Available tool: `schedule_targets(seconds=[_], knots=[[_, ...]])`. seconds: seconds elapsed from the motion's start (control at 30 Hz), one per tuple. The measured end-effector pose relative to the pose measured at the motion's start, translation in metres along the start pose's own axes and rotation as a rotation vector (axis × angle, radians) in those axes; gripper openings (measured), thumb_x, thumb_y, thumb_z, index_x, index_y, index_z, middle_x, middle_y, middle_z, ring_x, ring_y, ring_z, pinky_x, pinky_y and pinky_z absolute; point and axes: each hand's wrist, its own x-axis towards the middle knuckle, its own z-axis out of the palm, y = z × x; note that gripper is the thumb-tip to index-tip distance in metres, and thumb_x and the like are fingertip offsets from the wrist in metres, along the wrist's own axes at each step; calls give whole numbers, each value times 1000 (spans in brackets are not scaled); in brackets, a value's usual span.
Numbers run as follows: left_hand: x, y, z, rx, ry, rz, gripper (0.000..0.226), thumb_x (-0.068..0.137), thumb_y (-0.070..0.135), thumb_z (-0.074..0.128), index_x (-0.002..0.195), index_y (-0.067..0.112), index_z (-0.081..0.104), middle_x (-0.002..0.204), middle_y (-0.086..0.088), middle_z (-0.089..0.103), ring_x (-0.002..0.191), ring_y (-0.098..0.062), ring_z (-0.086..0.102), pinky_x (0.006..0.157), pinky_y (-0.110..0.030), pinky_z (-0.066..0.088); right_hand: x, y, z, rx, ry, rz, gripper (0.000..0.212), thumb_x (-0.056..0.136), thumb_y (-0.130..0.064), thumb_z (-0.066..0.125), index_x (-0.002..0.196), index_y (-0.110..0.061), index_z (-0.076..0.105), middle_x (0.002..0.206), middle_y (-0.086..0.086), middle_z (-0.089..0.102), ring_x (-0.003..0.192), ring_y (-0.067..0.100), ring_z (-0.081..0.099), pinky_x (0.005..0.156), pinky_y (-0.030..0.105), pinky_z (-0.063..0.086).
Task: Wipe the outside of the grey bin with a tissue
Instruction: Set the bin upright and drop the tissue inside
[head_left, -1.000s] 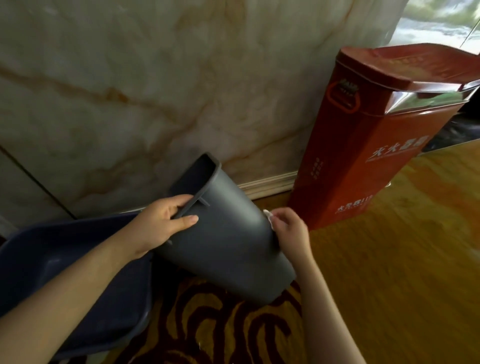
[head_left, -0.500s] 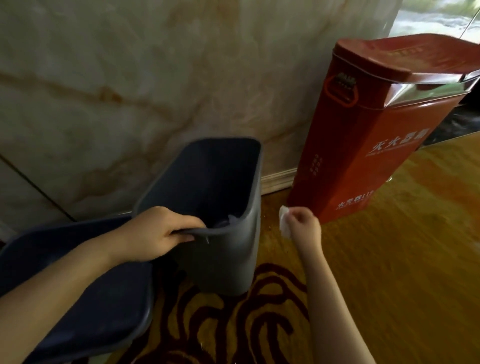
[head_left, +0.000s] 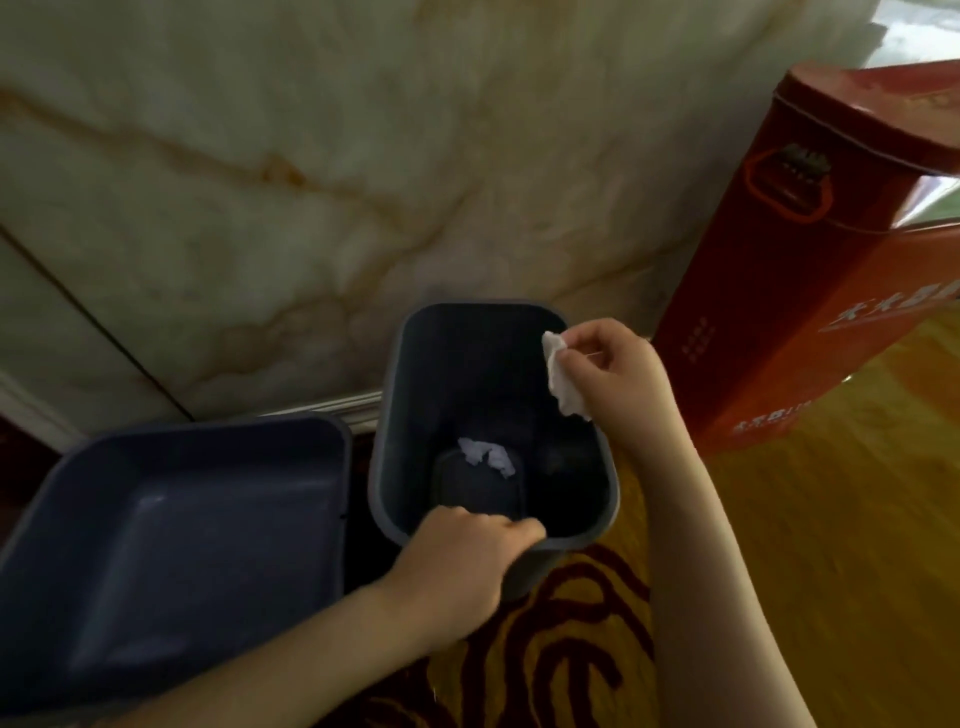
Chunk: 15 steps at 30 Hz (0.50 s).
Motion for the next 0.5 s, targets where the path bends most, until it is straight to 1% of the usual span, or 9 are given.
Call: schedule_targets(seconds=[0.07,0.13,0.2,0.27,0.33,0.4,0.43,0.47,0.5], knots=[[-3,-1,3,7,-54,11,44,83,4,30,117,27,45,90,0,63,78,-24,58,62,-30,28,8,2,13,-139,-103,-14,9,84,-16,60,78,-23,59,65,-13,58,56,-1,55,47,2,40],[-7,-10,-1,34,-73,44,51,83,1,30,126,27,41,100,-1,63,87,-24,58,64,-31,31,15,7,27,-249,-221,-3,13,86,-17,59,75,-24,57,69,-9,59,61,0,54,47,4,40],[-10,-22,-12,59,-143,89,53,85,0,30,130,26,40,111,0,62,97,-24,57,73,-34,38,20,12,39,-330,-324,60,12,87,-21,59,75,-21,58,77,-2,61,68,10,59,48,12,41],[-11,-37,-28,86,-209,168,48,88,2,30,129,24,44,114,0,63,101,-24,57,82,-36,41,25,17,50,-440,-423,113,9,87,-21,58,81,-15,60,85,4,61,78,23,62,55,25,46],[-8,-52,-49,103,-268,280,39,88,7,36,119,24,54,105,1,67,96,-20,61,84,-33,44,30,23,59,-541,-539,157,8,87,-15,56,89,-10,61,98,11,60,89,31,61,67,33,48],[1,-71,-69,229,-267,408,27,79,14,55,99,30,63,84,11,69,78,-10,64,74,-24,48,34,27,63,-608,-647,232,16,86,-9,54,101,-9,60,112,15,56,98,34,58,76,37,49],[6,-80,-77,280,-250,444,23,74,16,63,90,33,65,76,13,68,70,-6,63,70,-20,49,36,26,64,-640,-697,265,22,86,-8,53,107,-8,59,117,16,55,103,34,56,81,39,49],[11,-89,-86,316,-257,452,22,72,17,66,87,33,66,74,14,68,67,-6,63,69,-19,48,36,25,63,-661,-725,288,25,87,-9,52,111,-8,58,120,16,54,106,34,55,85,39,49],[17,-97,-94,321,-291,440,22,74,17,66,89,32,66,77,14,69,70,-8,63,71,-21,47,36,23,62,-659,-733,313,26,88,-11,51,114,-8,56,122,16,53,107,34,54,87,39,49]])
